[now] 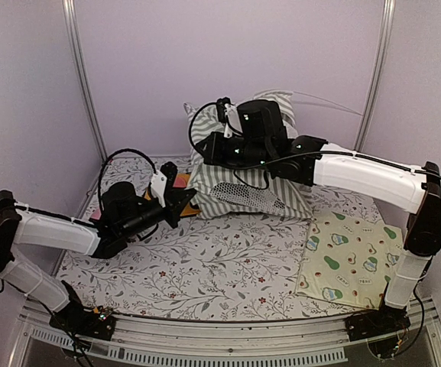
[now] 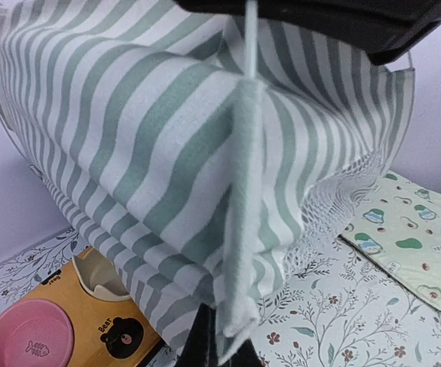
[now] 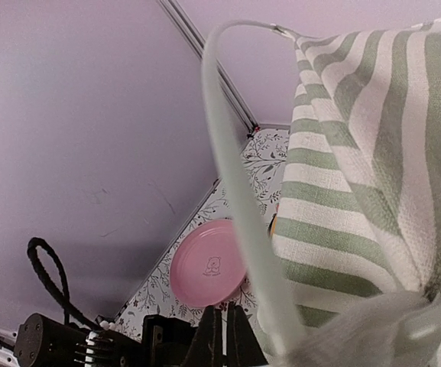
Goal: Set up the pet tent
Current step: Attach the tent pole to the pole socket of the pet tent.
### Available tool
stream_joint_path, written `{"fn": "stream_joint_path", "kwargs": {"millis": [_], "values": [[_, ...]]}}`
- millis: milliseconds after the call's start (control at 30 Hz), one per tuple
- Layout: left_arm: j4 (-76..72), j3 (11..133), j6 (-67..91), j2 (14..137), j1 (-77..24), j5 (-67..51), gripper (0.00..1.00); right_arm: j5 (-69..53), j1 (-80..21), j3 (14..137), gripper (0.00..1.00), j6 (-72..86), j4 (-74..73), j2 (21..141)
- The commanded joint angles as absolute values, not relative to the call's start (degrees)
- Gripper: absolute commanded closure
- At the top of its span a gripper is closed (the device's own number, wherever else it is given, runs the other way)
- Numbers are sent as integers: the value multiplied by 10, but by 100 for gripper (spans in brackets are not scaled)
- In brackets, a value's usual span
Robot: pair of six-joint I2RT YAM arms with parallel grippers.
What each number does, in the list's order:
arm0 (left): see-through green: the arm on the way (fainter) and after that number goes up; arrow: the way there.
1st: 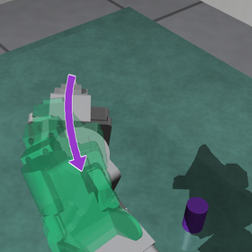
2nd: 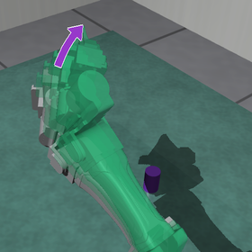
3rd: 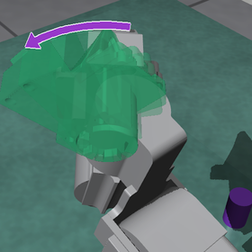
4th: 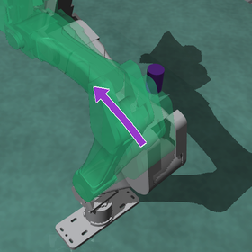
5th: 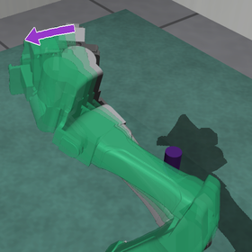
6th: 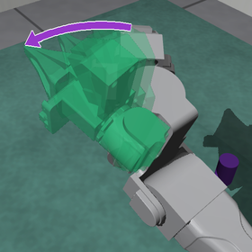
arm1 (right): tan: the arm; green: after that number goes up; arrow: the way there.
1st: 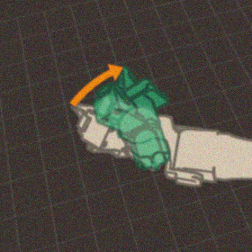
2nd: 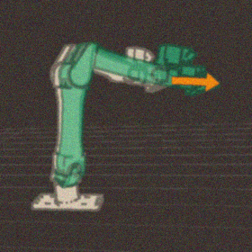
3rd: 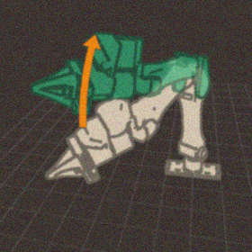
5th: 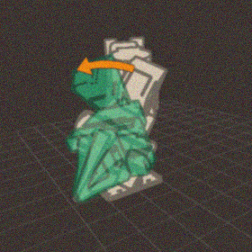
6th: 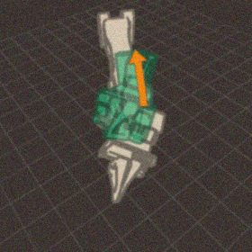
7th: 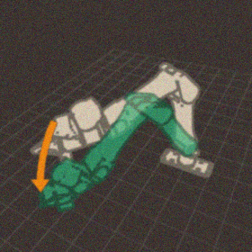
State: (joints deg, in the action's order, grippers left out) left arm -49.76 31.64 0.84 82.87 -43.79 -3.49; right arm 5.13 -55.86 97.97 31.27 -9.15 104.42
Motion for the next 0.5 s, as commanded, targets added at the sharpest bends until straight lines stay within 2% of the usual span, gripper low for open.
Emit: {"fn": "stream_joint_path", "kwargs": {"millis": [0, 200, 467], "values": [[-447, 304, 2, 773, -461, -47, 100, 106, -539, 978, 100, 269, -77, 1051], [-416, 278, 28, 757, -461, -30, 100, 107, -527, 977, 100, 262, -57, 1040], [-384, 284, 64, 742, -437, -22, 100, 48, -527, 978, 100, 263, -76, 1046]]}}
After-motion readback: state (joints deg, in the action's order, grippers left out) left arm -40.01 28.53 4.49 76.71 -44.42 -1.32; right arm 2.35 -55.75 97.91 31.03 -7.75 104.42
